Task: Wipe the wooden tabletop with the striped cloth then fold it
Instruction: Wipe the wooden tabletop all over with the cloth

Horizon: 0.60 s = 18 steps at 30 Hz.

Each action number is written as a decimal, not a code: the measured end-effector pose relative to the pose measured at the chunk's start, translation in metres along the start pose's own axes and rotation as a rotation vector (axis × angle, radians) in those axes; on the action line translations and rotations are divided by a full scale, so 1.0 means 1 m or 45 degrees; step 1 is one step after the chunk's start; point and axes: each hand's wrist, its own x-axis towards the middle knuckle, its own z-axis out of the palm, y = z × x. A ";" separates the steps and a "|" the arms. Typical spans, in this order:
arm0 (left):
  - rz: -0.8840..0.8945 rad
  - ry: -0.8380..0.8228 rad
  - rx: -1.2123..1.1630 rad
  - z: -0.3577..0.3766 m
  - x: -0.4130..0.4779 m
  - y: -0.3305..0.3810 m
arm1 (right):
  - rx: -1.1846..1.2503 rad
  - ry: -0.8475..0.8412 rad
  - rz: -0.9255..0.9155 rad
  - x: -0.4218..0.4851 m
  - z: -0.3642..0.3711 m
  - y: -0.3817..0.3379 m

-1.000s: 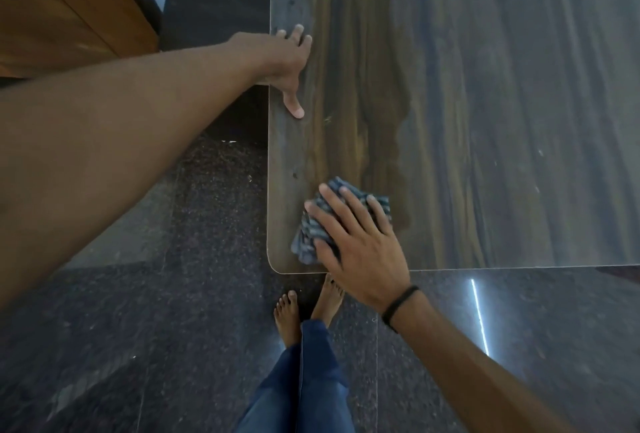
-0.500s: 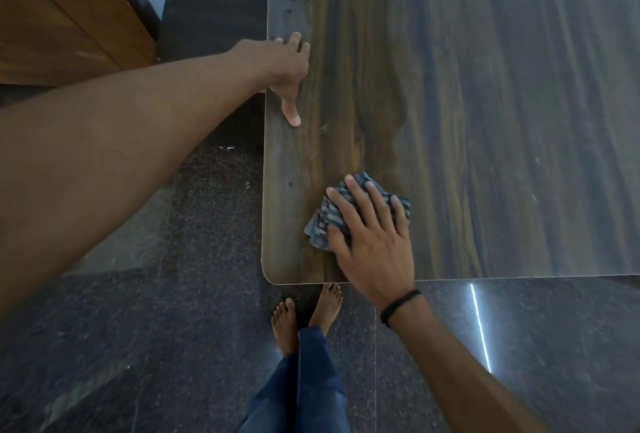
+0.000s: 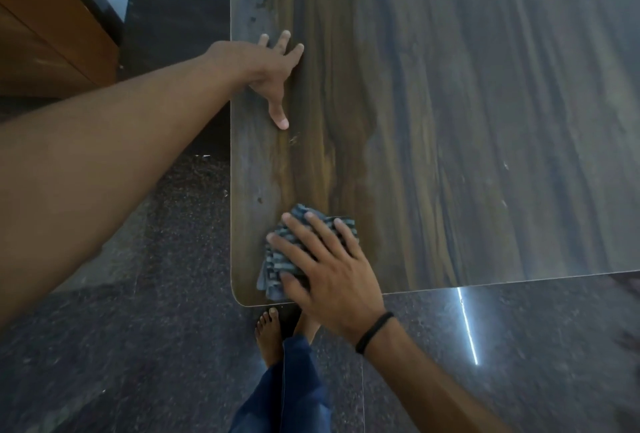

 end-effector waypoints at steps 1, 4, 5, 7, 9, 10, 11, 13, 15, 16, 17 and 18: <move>-0.002 0.004 -0.013 0.000 0.000 -0.001 | -0.004 0.039 0.077 0.005 -0.001 0.009; 0.004 -0.002 -0.039 0.000 -0.001 -0.002 | 0.088 0.085 0.394 0.028 -0.007 0.005; 0.007 -0.008 -0.039 -0.001 -0.002 -0.001 | 0.101 0.063 0.365 0.028 -0.005 -0.005; 0.009 -0.012 -0.026 0.000 -0.001 0.000 | 0.059 0.017 0.137 0.010 0.001 -0.018; 0.007 -0.008 -0.025 0.002 0.000 -0.001 | -0.003 0.000 0.016 -0.010 0.001 -0.006; 0.005 -0.001 -0.032 0.002 0.000 -0.002 | -0.025 0.031 0.051 -0.011 0.001 0.003; 0.006 0.003 -0.039 0.002 0.001 -0.003 | -0.020 0.062 0.151 -0.005 0.000 0.009; 0.013 0.004 -0.049 0.002 0.001 -0.004 | 0.048 0.085 0.382 0.013 -0.005 0.004; 0.018 0.013 -0.053 0.002 0.000 -0.005 | 0.060 0.037 0.280 0.016 -0.002 -0.016; 0.023 0.018 -0.055 0.002 -0.001 -0.004 | 0.039 0.011 0.130 0.009 0.001 -0.020; 0.029 0.022 -0.059 0.003 -0.002 -0.004 | 0.019 -0.027 -0.001 0.000 0.002 -0.017; 0.035 0.029 -0.061 0.004 -0.003 -0.003 | -0.003 -0.045 -0.069 -0.007 0.000 -0.008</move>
